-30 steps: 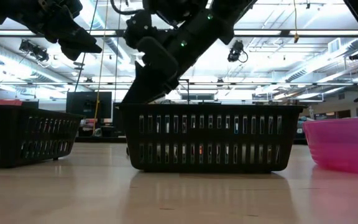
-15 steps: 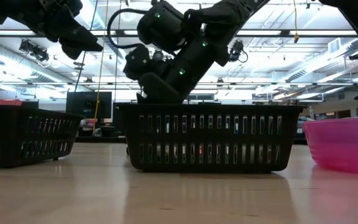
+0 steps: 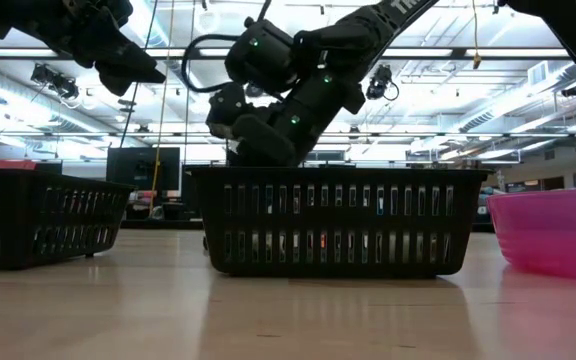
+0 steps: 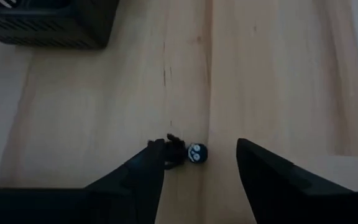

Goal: Sort Halloween decoration
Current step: Put the black skeleton toy into the left black bin

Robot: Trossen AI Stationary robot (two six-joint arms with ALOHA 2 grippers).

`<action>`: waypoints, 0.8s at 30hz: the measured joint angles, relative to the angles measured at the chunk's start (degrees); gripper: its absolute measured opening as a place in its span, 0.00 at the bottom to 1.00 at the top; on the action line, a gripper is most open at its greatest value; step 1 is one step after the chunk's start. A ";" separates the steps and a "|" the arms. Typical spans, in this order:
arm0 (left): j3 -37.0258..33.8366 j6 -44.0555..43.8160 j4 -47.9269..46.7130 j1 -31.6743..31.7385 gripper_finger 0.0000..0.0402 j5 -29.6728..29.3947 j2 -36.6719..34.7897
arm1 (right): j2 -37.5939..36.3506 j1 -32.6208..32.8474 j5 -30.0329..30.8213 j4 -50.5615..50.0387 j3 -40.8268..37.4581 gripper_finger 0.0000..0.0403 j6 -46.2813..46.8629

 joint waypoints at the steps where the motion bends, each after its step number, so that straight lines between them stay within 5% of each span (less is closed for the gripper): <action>1: 0.00 0.00 0.00 0.00 0.29 0.00 0.00 | 0.00 -0.05 0.09 -0.51 0.00 0.50 -0.41; 7: 0.00 0.00 0.00 0.00 0.29 0.00 0.00 | -0.02 0.06 1.32 -1.95 0.00 0.50 -1.03; 18: 0.00 -0.01 -0.02 0.00 0.29 0.00 0.00 | -0.31 -0.42 16.35 -2.10 0.00 0.49 0.75; 24: 0.00 -0.01 -0.03 0.00 0.29 0.00 0.00 | -0.31 -0.36 14.92 -1.16 0.40 0.49 -0.56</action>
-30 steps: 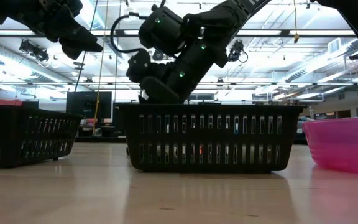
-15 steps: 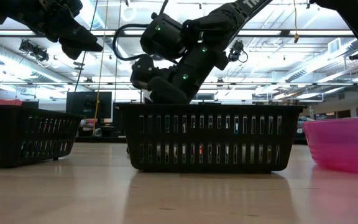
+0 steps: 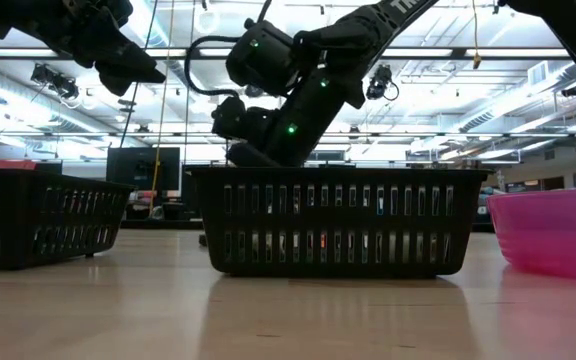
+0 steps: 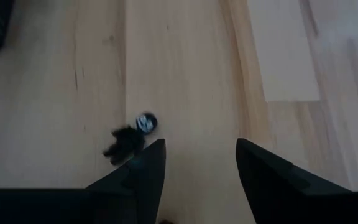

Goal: Sort Halloween decoration
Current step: Put the black skeleton toy into the left black bin

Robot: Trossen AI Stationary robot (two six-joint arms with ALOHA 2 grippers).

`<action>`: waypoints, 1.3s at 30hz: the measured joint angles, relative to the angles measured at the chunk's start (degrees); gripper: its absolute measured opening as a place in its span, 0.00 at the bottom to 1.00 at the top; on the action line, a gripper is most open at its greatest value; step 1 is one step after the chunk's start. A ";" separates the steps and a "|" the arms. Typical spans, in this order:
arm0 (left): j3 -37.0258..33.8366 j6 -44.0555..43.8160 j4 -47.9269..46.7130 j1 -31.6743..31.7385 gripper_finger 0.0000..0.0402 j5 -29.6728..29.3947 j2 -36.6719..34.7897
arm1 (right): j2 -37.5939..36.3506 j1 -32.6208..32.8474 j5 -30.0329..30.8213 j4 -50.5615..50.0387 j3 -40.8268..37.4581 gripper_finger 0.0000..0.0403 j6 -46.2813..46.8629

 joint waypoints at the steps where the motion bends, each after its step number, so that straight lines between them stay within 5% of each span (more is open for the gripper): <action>1: 0.00 -0.01 -0.01 0.00 0.29 -0.01 0.00 | 0.00 0.04 -0.07 0.02 0.42 0.49 0.00; 8: 0.00 -0.01 0.01 0.00 0.29 -0.02 0.00 | -0.04 1.30 -7.39 1.46 3.10 0.49 -0.13; 20: 0.00 -0.01 0.63 0.00 0.29 -0.02 0.00 | 0.02 0.70 -10.09 -1.53 3.06 0.49 4.61; 34: 0.00 0.01 2.30 0.00 0.29 -0.02 0.00 | 0.28 4.07 1.77 -8.17 7.36 0.49 8.61; 39: 0.00 0.01 2.35 0.02 0.29 -0.02 0.00 | 5.63 4.88 1.56 -13.90 14.20 0.48 8.86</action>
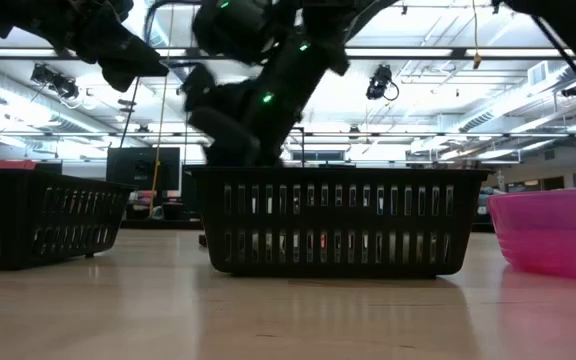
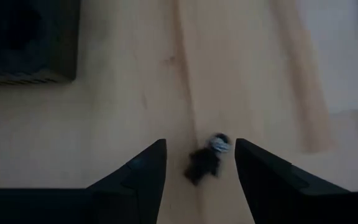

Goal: Sort Halloween decoration
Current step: Put the black skeleton toy into the left black bin

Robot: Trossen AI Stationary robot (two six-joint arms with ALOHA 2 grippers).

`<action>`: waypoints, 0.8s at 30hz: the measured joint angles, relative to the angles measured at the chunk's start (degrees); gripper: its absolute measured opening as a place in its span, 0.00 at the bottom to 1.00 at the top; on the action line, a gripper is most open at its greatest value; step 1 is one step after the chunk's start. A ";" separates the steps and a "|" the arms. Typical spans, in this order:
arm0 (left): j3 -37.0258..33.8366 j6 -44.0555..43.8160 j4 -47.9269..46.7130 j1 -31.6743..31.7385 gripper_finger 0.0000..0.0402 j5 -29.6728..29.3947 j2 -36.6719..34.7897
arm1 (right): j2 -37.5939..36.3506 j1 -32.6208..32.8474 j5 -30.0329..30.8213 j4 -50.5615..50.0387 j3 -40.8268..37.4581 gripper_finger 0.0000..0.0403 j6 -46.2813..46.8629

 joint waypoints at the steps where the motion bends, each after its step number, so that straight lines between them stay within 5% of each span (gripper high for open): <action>1: 0.00 -0.03 -0.30 0.00 0.29 0.00 0.00 | 1.31 0.08 -0.17 -1.91 1.75 0.48 -0.06; 24: 0.00 -0.15 -1.84 -0.04 0.29 0.00 0.00 | 3.86 -1.54 -2.16 -6.51 5.55 0.45 -0.34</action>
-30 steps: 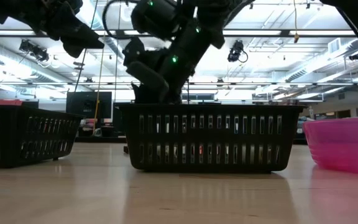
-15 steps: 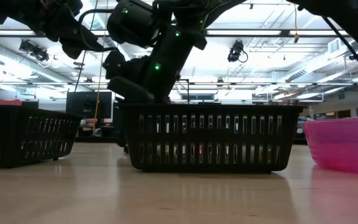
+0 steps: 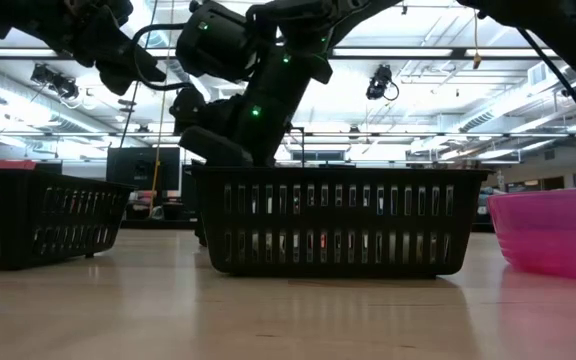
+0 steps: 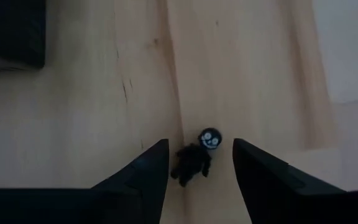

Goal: Sort Halloween decoration
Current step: Put the black skeleton toy into the left black bin

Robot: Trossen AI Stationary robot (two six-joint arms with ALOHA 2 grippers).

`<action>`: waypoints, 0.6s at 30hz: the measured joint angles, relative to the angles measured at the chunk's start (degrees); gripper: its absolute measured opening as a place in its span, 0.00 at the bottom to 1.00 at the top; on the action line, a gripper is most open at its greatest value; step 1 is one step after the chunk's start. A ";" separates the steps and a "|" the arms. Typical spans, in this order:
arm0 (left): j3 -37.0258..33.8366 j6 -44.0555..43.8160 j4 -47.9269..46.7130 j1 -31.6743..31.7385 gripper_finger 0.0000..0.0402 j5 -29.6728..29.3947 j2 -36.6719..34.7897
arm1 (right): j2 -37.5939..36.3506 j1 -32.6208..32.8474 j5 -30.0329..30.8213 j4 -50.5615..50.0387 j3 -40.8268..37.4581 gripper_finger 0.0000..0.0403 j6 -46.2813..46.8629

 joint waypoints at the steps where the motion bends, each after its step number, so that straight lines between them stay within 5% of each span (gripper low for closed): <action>1: 0.00 0.00 0.00 0.00 0.29 0.00 0.00 | 0.00 0.00 -0.36 0.45 -0.68 0.44 0.00; 18: -0.01 0.20 -0.03 0.00 0.29 0.01 0.00 | -0.33 -0.11 -1.16 2.45 -2.25 0.10 -2.57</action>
